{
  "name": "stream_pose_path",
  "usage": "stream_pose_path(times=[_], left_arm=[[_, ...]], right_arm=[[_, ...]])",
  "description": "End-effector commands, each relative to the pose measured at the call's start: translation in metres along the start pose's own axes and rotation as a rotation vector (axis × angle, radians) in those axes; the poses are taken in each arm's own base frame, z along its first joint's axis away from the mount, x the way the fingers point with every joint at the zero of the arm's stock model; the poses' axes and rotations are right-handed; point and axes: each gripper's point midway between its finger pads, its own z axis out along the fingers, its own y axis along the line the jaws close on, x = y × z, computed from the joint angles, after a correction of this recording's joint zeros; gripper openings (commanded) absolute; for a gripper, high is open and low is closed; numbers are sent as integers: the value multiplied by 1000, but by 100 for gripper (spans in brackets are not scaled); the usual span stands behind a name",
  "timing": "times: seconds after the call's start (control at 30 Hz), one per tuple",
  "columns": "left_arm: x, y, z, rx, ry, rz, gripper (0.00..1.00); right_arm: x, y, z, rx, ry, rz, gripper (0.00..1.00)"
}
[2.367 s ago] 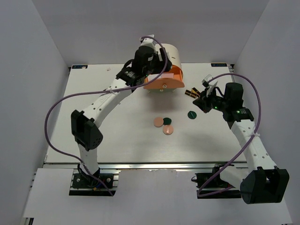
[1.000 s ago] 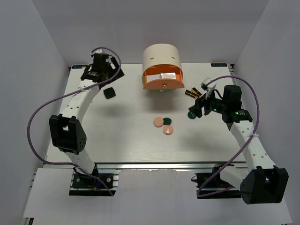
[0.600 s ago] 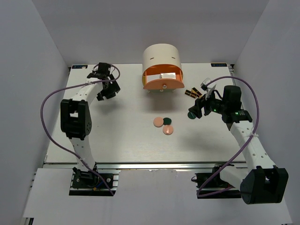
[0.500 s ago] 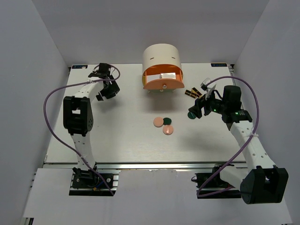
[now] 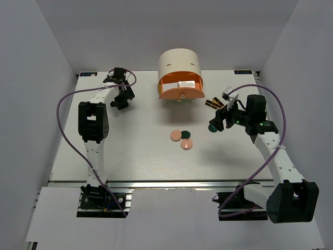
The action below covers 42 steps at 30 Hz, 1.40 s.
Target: Organize the makeup
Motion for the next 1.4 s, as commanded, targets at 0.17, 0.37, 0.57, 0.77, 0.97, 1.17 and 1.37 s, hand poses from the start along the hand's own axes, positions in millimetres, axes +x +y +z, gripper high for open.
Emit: stream_pose_path(times=[0.17,0.37,0.57,0.77,0.97,1.17,1.37], left_arm=[[-10,14,6,-46,-26,-6,98],[-5,12,16,-37,-17,-8,97],[-6,10,26,-40,-26,-25,90],[3,12,36,-47,-4,-29,84],[7,11,33,-25,14,-50,45],[-2,-7,-19,148,-50,-103,22],[-22,-40,-124,459,-238,-116,19]], right_arm=[[-12,-5,0,11,-27,-37,75],[-11,-5,0,9,-27,-34,75],[-13,-5,0,8,-31,-34,75],[-16,-6,-3,16,-33,-39,75],[-17,-4,-4,14,-37,-42,74],[-25,-21,-5,124,-71,39,27],[-11,-64,-2,314,-33,248,0]])
